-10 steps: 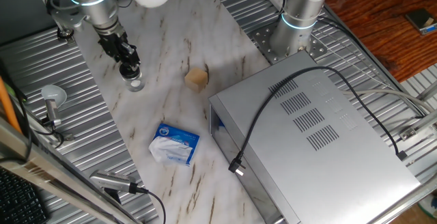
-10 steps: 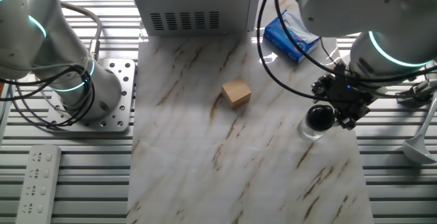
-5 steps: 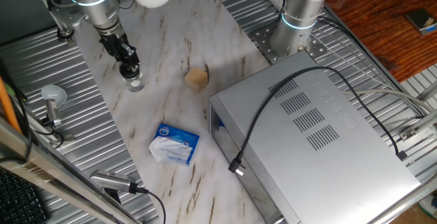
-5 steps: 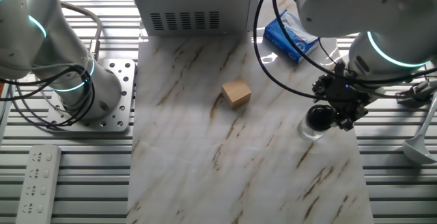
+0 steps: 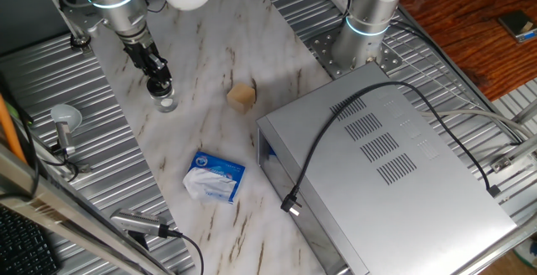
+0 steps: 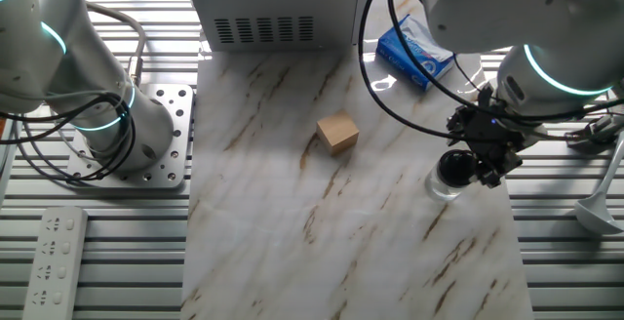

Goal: Unscrew the lid from the jar

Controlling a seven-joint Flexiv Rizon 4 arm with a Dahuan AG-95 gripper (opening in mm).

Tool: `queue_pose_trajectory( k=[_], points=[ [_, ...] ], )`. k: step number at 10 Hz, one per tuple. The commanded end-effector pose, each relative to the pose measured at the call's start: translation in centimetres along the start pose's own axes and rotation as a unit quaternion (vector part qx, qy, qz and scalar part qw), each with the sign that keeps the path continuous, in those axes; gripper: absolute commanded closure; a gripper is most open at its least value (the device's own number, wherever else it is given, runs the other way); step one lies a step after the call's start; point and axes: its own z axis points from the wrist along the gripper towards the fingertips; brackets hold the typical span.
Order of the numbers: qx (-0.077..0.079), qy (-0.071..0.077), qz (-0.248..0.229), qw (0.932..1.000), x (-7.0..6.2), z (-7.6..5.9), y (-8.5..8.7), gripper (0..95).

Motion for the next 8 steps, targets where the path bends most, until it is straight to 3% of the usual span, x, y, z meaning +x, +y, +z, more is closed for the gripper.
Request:
queue_pose_trajectory(
  k=[1,3,5,8],
  points=[
    [0.0,0.0,-0.002,1.0,0.04,-0.04,-0.01,38.0],
    [-0.01,-0.006,-0.009,0.9999,0.04,-0.04,-0.01,38.0],
    [-0.016,0.001,-0.012,0.9998,0.04,-0.04,-0.01,38.0],
    [-0.006,0.006,-0.007,0.9999,0.04,-0.04,-0.01,38.0]
  ],
)
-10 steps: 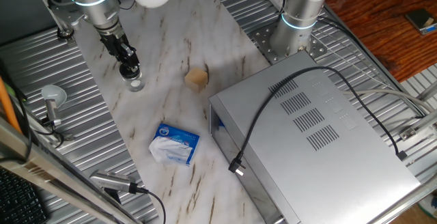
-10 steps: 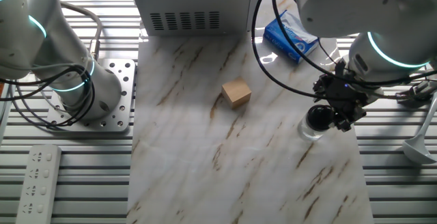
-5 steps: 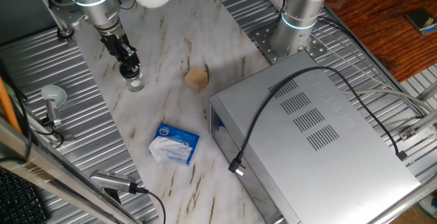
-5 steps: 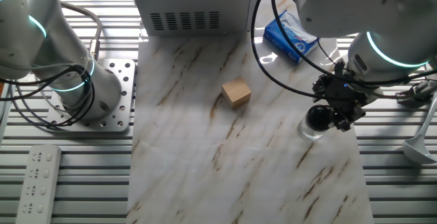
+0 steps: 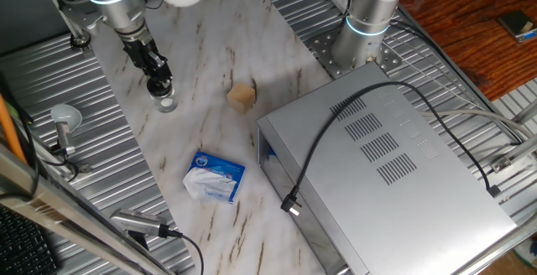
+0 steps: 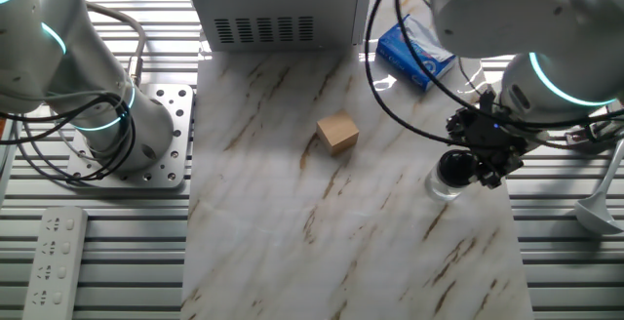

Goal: Unscrew the lid from the jar

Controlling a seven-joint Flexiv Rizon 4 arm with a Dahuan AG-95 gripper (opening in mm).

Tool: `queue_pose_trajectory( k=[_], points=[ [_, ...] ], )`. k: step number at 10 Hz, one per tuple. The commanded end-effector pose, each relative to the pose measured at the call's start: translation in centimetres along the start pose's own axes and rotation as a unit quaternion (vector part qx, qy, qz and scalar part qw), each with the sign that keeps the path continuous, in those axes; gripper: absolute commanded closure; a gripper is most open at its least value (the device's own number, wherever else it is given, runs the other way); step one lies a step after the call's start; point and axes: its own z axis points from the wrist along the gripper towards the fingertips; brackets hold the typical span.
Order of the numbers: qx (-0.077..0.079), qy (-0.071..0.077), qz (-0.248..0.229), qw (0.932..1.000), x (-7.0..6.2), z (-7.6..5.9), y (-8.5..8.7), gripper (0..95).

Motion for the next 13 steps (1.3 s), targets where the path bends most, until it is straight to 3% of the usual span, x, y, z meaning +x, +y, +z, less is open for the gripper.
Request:
queue_pose_trajectory(
  k=[1,13],
  points=[
    [0.019,-0.002,-0.004,0.9998,0.19,0.01,0.06,38.0],
    [0.024,0.001,-0.005,0.9997,0.17,0.08,0.04,38.0]
  ],
)
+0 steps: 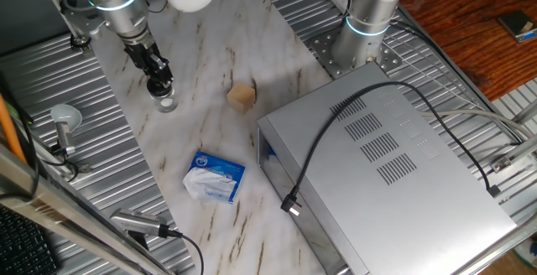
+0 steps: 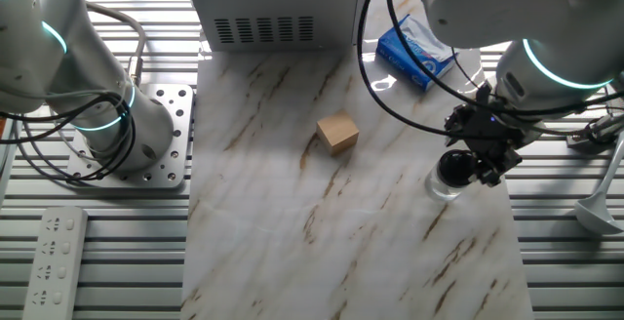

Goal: Unscrew the lid from the jar

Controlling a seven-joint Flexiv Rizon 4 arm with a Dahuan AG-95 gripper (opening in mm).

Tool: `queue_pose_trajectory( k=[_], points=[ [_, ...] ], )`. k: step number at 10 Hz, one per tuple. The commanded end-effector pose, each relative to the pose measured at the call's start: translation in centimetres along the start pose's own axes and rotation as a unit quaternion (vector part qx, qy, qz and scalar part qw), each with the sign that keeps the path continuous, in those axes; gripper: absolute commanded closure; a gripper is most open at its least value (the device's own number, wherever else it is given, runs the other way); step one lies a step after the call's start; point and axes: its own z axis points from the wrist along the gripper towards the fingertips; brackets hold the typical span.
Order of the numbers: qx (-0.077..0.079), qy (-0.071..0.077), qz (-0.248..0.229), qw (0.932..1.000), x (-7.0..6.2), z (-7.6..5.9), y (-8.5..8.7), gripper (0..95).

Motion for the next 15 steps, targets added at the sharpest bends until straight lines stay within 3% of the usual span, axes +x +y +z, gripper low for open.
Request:
queue_pose_trajectory(
  k=[1,5,6,14,15],
  points=[
    [0.0,0.0,-0.001,1.0,-0.1,0.1,0.0,38.0],
    [0.002,-0.004,-0.007,1.0,-0.3,0.8,-0.2,38.0],
    [0.002,-0.005,-0.009,0.9999,-0.3,1.0,-0.2,19.0],
    [-0.003,-0.011,-0.02,0.9997,-0.4,2.6,-0.3,19.0],
    [-0.003,-0.011,-0.02,0.9997,-0.4,2.7,-0.3,38.0]
  ],
)
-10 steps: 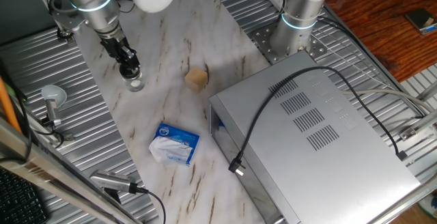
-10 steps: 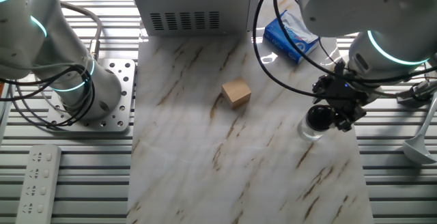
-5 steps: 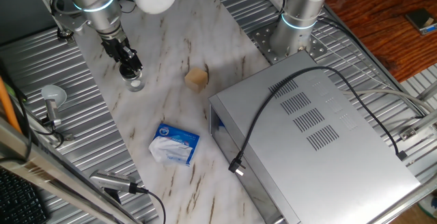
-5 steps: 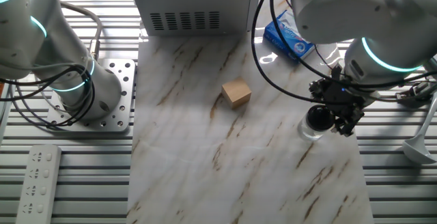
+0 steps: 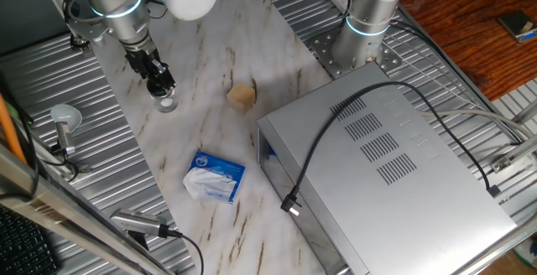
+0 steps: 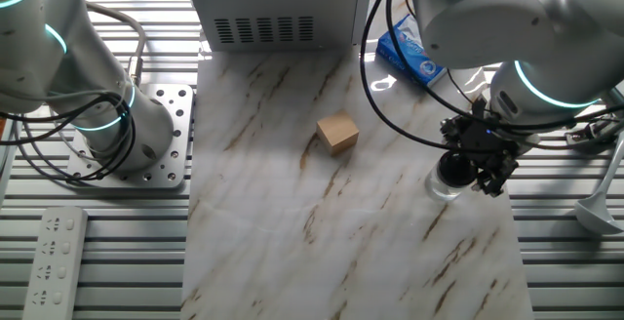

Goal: Unscrew the lid from the jar

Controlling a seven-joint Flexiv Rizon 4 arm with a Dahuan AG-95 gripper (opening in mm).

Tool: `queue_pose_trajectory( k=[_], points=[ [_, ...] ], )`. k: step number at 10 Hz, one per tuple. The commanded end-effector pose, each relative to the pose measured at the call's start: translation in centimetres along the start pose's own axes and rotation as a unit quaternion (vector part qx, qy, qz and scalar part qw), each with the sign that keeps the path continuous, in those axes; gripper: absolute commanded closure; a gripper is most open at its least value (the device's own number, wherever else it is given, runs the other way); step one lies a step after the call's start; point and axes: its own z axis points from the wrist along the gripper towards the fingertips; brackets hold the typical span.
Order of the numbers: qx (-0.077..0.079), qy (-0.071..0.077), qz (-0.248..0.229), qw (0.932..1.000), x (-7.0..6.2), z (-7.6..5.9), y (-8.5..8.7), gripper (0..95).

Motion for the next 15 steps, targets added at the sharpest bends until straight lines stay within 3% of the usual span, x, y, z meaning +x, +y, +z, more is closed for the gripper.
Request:
queue_pose_trajectory(
  k=[1,15],
  points=[
    [0.001,-0.001,0.0,1.0,0.0,0.19,0.01,38.0],
    [-0.004,-0.004,-0.033,0.9994,0.0,0.42,0.0,38.0]
  ],
)
